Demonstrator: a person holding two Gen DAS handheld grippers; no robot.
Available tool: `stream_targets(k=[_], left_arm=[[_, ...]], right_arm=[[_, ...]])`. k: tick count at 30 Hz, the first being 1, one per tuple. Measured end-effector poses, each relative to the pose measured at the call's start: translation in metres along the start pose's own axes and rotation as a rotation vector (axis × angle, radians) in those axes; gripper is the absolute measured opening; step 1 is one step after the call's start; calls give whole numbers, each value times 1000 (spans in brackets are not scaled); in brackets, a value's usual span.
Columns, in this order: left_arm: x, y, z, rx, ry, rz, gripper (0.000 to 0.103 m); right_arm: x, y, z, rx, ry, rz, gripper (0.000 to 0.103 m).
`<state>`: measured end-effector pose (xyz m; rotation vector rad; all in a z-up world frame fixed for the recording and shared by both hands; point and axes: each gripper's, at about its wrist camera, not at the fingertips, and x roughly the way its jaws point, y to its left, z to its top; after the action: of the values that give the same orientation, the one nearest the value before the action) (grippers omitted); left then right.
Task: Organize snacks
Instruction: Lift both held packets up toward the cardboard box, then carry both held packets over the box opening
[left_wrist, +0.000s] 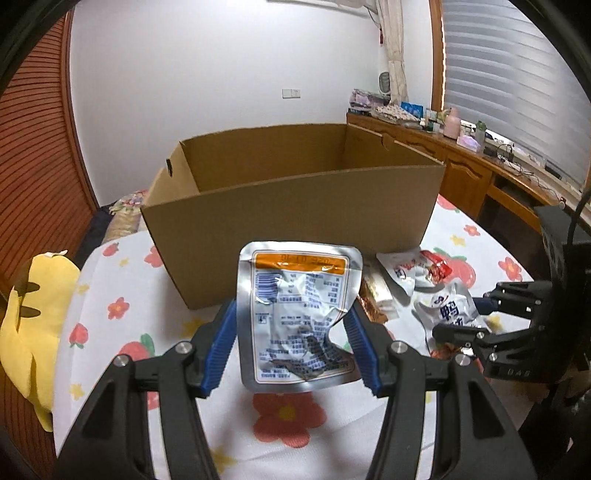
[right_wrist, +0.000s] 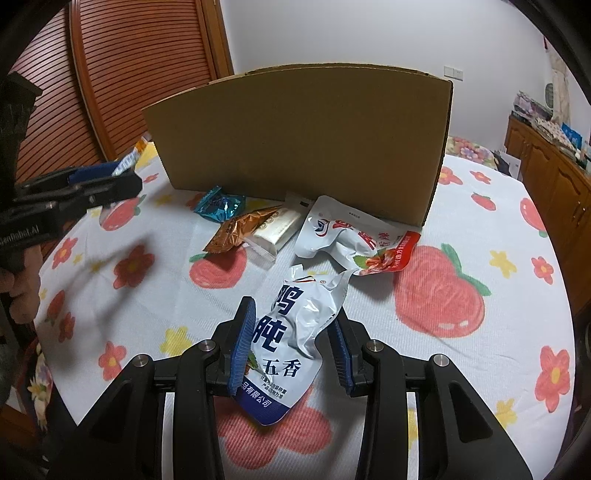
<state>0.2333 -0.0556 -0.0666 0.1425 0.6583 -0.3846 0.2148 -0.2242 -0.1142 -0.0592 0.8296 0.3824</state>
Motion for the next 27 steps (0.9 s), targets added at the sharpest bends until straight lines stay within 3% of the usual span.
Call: stream_targets(k=[14, 27], left_arm=[[-17, -5, 44, 39, -110, -5, 57], [-3, 26, 110, -7, -206, -12, 57]], right_arm=[[-13, -2, 16, -27, -23, -8, 38], [-49, 1, 116, -121, -221, -25, 38]])
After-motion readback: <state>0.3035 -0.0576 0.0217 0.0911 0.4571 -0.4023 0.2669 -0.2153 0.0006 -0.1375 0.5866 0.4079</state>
